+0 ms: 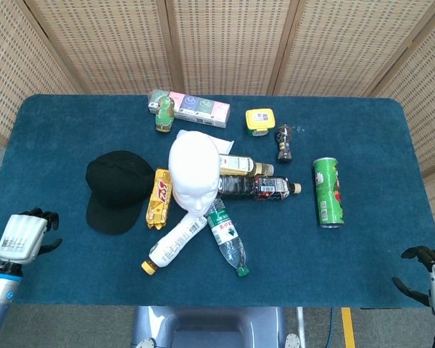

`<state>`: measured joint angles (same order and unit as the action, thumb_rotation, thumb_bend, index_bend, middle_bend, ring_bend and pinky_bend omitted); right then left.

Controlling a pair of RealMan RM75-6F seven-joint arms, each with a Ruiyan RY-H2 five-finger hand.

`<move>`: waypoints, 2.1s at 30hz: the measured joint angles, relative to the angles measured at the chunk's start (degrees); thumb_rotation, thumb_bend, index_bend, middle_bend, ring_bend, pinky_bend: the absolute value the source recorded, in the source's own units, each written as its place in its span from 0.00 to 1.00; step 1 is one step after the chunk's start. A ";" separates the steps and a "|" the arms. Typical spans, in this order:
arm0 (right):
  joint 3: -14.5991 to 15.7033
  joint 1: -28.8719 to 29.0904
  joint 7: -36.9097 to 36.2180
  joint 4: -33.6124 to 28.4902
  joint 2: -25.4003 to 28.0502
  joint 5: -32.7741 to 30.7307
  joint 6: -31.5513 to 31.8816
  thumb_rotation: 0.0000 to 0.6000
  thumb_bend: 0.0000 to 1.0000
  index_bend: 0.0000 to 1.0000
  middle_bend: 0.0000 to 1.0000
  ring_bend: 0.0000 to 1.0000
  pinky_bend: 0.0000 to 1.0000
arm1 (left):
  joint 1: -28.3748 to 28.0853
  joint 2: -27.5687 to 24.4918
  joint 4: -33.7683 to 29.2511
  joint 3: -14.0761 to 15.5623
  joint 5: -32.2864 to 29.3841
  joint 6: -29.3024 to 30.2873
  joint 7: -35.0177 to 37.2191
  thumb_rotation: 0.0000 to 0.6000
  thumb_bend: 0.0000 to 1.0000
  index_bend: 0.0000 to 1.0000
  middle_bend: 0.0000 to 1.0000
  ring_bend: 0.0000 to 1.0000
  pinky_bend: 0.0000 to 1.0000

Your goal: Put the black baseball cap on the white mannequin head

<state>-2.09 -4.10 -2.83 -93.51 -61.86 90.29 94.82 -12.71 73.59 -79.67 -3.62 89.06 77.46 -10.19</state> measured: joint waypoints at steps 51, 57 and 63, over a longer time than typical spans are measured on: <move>-0.24 -1.79 0.26 0.14 0.53 -1.46 0.71 1.00 0.12 0.47 0.46 0.47 0.48 | -8.44 21.09 22.67 1.03 -1.82 -5.22 6.81 1.00 0.09 0.65 0.66 0.51 0.69; -0.37 -1.88 0.61 -0.28 0.76 -0.95 1.28 1.00 0.12 0.47 0.46 0.47 0.48 | -8.89 22.18 24.32 0.96 -1.98 -5.31 7.41 1.00 0.09 0.65 0.66 0.51 0.69; -0.49 -1.92 0.53 -0.44 0.89 -0.98 1.37 1.00 0.12 0.47 0.46 0.47 0.48 | -9.57 23.38 26.12 0.33 -2.20 -5.00 8.31 1.00 0.10 0.65 0.66 0.51 0.69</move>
<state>-2.58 -6.02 -2.30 -93.95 -60.97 89.31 96.20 -22.28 96.97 -53.56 -3.29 86.86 72.46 -1.88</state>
